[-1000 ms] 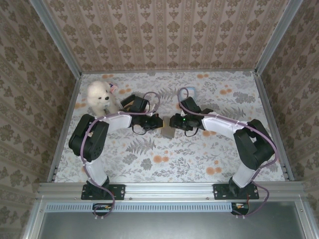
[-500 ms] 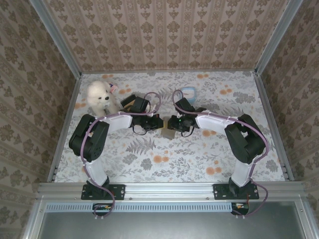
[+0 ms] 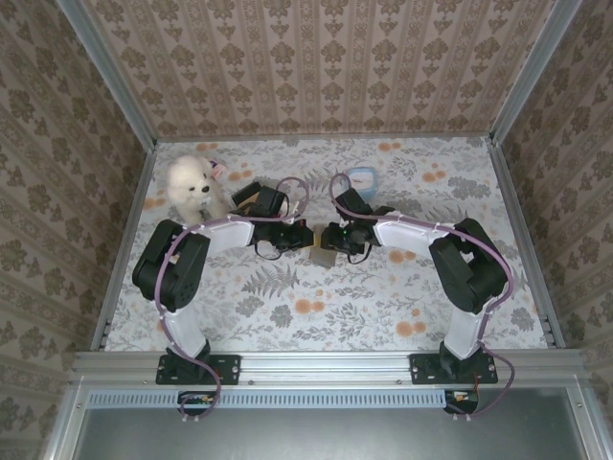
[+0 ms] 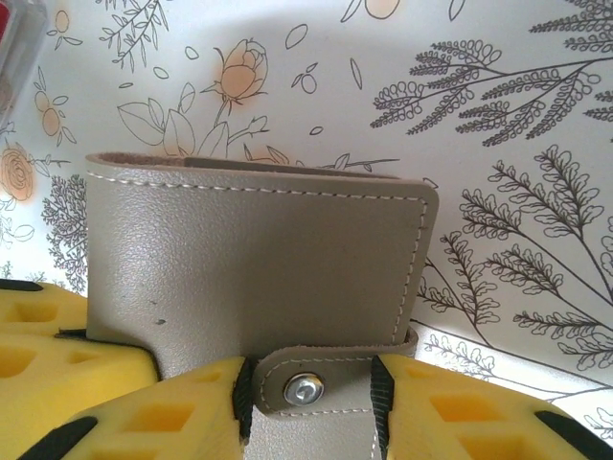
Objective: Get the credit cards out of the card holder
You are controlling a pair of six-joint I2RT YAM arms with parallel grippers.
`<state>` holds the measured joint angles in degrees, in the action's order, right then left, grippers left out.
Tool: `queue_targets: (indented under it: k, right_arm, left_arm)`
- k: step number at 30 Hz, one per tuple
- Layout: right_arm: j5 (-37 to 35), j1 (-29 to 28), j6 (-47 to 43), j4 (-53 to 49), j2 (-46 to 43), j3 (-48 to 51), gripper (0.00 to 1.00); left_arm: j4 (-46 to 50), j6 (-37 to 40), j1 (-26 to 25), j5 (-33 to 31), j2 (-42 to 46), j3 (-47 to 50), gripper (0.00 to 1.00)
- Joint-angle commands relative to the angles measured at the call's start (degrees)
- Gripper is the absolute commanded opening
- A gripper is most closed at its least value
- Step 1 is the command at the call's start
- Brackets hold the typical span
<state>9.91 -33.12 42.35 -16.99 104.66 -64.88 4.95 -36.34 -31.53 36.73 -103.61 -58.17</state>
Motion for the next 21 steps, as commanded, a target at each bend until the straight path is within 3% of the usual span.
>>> queue_targets:
  k: [1, 7, 11, 21]
  right_arm:
    - [-7.11, -0.23, 0.60, -4.92, -0.33, 0.58, 0.39]
    - [-15.04, -0.10, 3.67, -8.37, -3.25, 3.29, 0.35]
    - [-16.00, -0.10, 4.53, -8.35, -4.08, 3.98, 0.32]
    - [-4.03, -0.01, 2.50, -0.61, -2.06, 2.82, 0.31]
  left_arm:
    - [2.78, 1.66, -0.46, -1.96, 2.37, -1.54, 0.00]
    - [4.97, 1.84, -0.46, -5.51, 2.45, -0.72, 0.00]
    - [4.81, 1.65, -0.46, -5.57, 2.28, -0.57, 0.00]
    - [4.93, 1.38, -0.55, -5.09, 1.92, -1.32, 0.00]
